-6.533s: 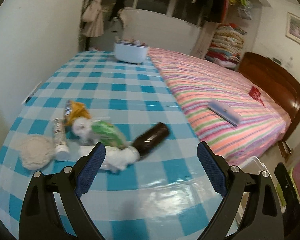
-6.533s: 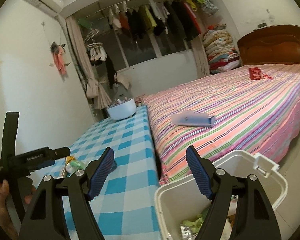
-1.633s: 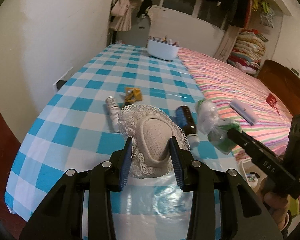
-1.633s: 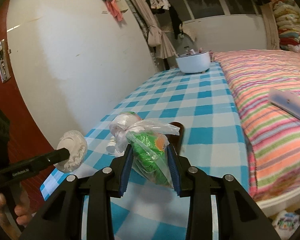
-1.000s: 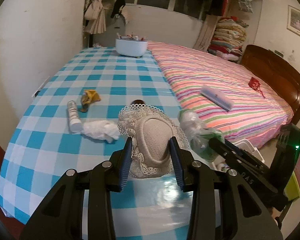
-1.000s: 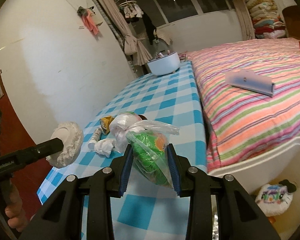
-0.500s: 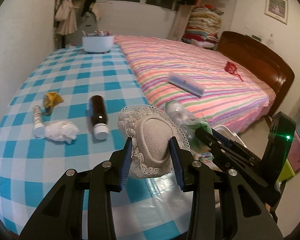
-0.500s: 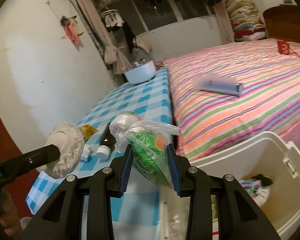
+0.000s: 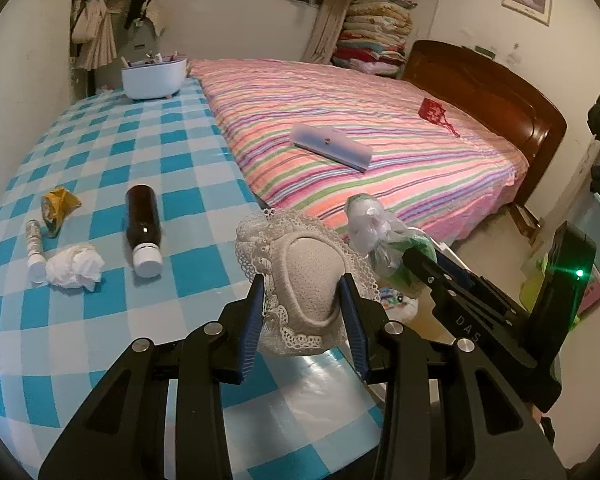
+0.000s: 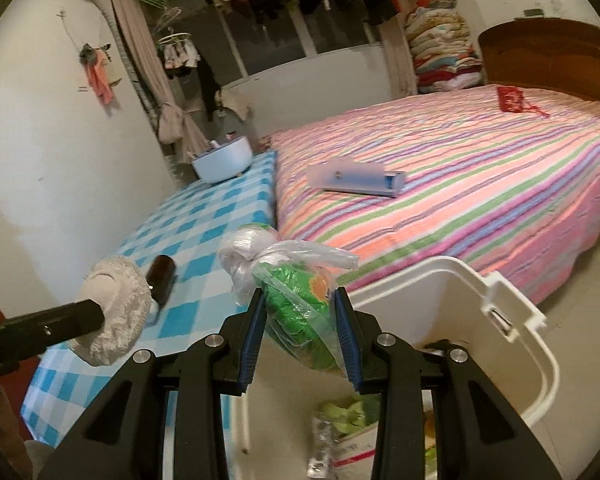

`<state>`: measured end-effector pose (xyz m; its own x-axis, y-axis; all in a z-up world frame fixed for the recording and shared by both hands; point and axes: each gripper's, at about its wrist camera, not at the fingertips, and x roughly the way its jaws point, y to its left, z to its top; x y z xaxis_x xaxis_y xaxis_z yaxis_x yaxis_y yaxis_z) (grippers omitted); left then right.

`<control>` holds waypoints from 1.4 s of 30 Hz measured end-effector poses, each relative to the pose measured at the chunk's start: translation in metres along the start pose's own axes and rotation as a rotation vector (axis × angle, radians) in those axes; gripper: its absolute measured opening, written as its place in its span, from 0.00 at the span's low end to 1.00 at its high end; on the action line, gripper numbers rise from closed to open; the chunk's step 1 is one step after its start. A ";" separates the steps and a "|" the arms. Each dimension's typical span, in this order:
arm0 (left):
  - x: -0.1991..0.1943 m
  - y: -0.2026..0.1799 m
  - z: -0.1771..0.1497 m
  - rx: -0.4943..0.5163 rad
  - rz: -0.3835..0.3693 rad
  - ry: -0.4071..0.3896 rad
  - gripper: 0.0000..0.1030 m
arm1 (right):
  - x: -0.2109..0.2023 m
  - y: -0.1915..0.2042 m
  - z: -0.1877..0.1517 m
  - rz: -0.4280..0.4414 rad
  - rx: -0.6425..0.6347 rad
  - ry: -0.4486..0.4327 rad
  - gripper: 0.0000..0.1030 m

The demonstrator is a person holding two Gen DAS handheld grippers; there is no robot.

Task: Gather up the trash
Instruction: 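Carry the plastic bag with the right tool and drop it into the bin, then open the left tool to drop the lace pad into the bin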

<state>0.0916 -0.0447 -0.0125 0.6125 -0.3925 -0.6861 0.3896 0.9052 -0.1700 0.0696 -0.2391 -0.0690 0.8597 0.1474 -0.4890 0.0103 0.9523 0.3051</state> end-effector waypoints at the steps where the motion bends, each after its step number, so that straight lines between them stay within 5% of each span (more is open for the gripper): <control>1: 0.001 -0.002 0.000 0.003 -0.003 0.002 0.36 | -0.002 -0.002 -0.001 -0.020 0.004 -0.004 0.33; 18: 0.014 -0.013 -0.003 0.034 -0.019 0.041 0.36 | -0.013 -0.040 0.000 -0.112 0.135 -0.079 0.36; 23: 0.018 -0.017 -0.003 0.045 -0.025 0.049 0.36 | -0.022 -0.042 -0.002 -0.117 0.165 -0.148 0.52; 42: 0.047 -0.047 -0.005 0.108 -0.074 0.118 0.36 | -0.038 -0.061 0.003 -0.132 0.255 -0.257 0.54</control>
<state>0.0987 -0.1048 -0.0403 0.4970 -0.4293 -0.7541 0.5061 0.8493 -0.1500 0.0376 -0.3031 -0.0665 0.9422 -0.0743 -0.3267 0.2279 0.8568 0.4625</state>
